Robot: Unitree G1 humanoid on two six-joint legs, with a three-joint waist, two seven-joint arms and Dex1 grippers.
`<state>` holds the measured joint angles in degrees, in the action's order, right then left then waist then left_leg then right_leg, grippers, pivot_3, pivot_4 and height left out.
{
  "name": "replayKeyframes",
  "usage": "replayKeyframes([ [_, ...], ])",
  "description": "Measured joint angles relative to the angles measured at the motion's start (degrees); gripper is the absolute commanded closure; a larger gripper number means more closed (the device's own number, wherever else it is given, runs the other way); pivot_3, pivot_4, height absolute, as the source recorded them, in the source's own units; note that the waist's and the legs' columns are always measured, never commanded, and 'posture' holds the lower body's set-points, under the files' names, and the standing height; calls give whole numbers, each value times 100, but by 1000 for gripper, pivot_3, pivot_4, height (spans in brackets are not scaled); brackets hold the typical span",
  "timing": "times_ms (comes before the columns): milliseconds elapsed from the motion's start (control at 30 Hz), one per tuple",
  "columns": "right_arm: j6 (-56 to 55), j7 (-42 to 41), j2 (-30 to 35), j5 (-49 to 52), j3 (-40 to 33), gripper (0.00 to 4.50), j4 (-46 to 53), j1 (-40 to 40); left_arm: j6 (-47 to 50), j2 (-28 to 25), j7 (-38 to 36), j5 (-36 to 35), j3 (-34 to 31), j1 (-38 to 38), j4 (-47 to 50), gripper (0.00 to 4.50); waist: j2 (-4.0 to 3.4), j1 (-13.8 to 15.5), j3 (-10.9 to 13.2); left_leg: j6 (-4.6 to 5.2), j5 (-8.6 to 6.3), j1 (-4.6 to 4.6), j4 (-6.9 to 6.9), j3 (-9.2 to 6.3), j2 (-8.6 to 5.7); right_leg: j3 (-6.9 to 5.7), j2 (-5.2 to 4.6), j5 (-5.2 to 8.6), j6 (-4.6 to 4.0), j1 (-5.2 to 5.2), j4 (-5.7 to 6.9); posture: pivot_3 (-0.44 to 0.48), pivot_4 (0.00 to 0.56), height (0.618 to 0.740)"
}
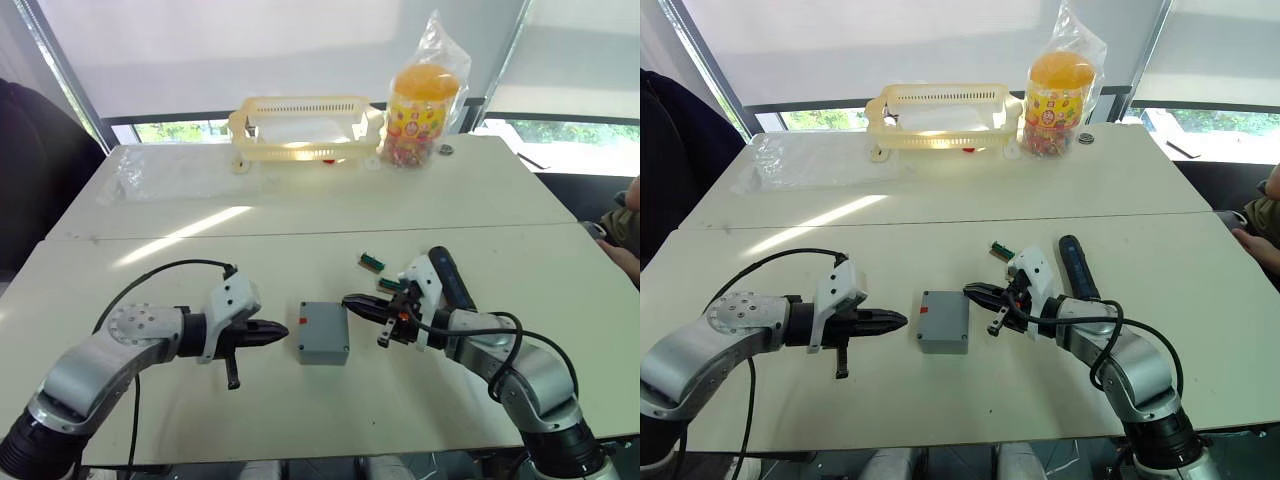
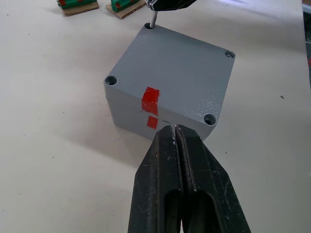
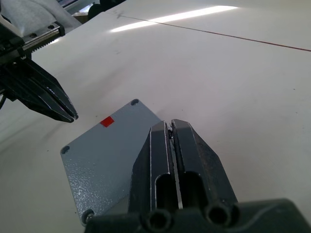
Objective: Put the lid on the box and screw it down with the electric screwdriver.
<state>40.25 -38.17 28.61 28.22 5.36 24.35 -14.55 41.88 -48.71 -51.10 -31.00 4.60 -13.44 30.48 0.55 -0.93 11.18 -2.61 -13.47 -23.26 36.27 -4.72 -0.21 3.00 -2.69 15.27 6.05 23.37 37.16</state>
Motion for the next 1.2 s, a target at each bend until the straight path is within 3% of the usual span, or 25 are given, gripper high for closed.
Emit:
replayKeyframes([
  [533, -193, -213, 17, -254, 185, 4486, -281, -158, 117, 67, 89, -14, -9, -109, 8, 4500, 0, 8, 0, 0, 0, 0, 1, 0, 0, 0, 0, 0, 0, 0, 0, 0, 150, 740],
  [633, -233, -286, 80, -334, 242, 3521, -318, -162, 292, 70, 130, -132, -39, -351, 20, 4500, 0, -1, 0, 0, 0, 0, 0, 0, 0, 0, 0, 0, 0, -1, 0, 0, 150, 740],
  [800, -277, -313, 127, -440, 252, 1014, -390, -201, 573, 101, 214, -246, -49, -603, 44, 4500, 0, -10, 0, 0, 0, 0, 0, -1, 0, 0, 1, 0, 0, 0, 1, 0, 150, 740],
  [1100, 584, -262, 609, 426, -822, 1014, 34, -622, 761, 165, 245, -458, -88, -841, 122, 4500, 0, 13, 0, 0, 0, 0, 3, -1, -1, 0, 0, 0, 0, -2, 1, 0, 150, 740],
  [1200, 1348, -238, 1119, 954, -1499, 107, -120, -1020, 688, 169, 89, -463, -65, -1030, 117, 4500, 0, 19, 1, 0, 0, -2, 6, 1, -2, 0, -2, 0, 0, -2, 0, 0, 150, 740],
])
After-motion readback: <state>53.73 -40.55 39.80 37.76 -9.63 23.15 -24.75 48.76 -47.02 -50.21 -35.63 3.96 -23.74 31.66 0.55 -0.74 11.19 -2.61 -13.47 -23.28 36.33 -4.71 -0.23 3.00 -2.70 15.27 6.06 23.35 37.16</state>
